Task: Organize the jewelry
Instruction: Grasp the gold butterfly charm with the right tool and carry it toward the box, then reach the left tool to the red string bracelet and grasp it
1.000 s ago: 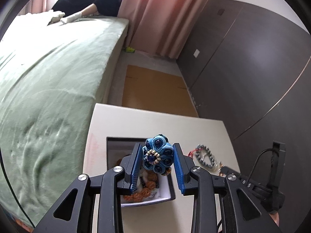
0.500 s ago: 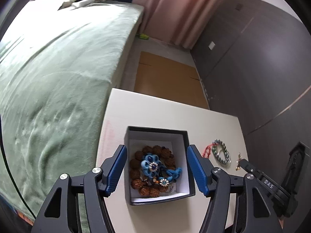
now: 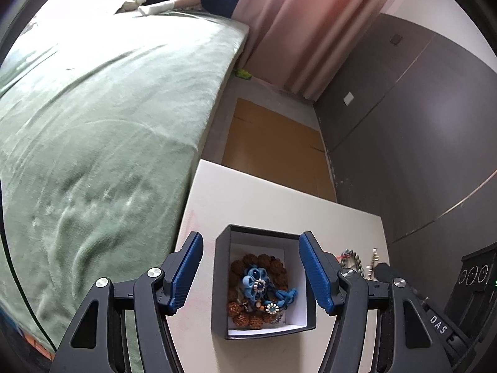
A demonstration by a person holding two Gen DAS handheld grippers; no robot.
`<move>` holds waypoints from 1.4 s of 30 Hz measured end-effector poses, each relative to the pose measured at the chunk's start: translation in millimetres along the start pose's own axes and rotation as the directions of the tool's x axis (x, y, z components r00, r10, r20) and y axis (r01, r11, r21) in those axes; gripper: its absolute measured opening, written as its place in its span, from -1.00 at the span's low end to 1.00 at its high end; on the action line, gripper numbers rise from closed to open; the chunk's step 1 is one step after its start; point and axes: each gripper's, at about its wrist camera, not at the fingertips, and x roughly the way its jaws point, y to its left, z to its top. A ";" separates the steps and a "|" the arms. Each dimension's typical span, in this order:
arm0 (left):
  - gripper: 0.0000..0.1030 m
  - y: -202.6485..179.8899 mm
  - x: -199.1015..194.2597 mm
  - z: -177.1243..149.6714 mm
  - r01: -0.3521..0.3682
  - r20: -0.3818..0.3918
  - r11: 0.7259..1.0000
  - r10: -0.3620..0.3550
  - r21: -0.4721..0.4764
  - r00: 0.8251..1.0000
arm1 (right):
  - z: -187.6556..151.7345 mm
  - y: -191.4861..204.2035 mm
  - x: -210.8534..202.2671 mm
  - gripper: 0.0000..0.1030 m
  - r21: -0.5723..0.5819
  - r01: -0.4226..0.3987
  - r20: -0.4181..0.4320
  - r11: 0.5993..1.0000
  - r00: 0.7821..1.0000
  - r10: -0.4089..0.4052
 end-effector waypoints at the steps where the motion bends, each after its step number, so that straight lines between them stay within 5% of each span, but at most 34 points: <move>1: 0.26 1.9 -0.4 0.5 0.003 0.002 1.000 -0.003 -0.005 1.000 | -0.3 3.7 4.0 -0.95 -0.001 -0.010 -0.003 1.000 1.000 0.010; 6: 0.26 12.7 -4.2 3.4 0.014 0.019 0.999 -0.014 -0.044 1.000 | 0.5 20.1 24.8 -0.85 -0.017 -0.095 -0.033 0.995 0.995 0.095; 8: 0.26 16.2 -5.6 4.2 0.016 0.026 0.998 -0.014 -0.059 1.000 | -1.3 20.5 28.2 -0.23 -0.013 -0.075 -0.043 0.997 0.996 0.074; 10: 0.26 18.0 -5.3 4.6 0.015 0.026 0.998 -0.013 -0.067 1.000 | -2.6 14.0 21.9 -0.05 -0.001 -0.043 -0.007 0.999 0.999 0.043; 15: 0.26 11.5 -4.1 3.5 0.017 0.023 0.998 -0.016 -0.054 1.000 | 1.2 -0.7 4.6 0.00 0.034 -0.036 0.013 0.999 0.999 0.036; 17: 0.26 7.7 -3.0 2.1 0.020 0.022 0.999 -0.019 -0.043 1.000 | 2.2 -6.7 -4.1 0.19 0.044 -0.022 0.029 0.999 0.999 0.021; 30: 0.26 -47.0 9.8 -14.8 0.049 -0.006 0.997 -0.049 0.057 0.999 | 9.1 -61.1 -58.9 0.34 0.150 0.047 0.092 0.988 0.994 -0.061; 42: 0.26 -109.4 40.2 -45.0 0.075 -0.059 0.979 -0.065 0.190 0.996 | 10.0 -109.9 -77.6 0.35 0.259 0.140 0.040 0.956 0.987 -0.155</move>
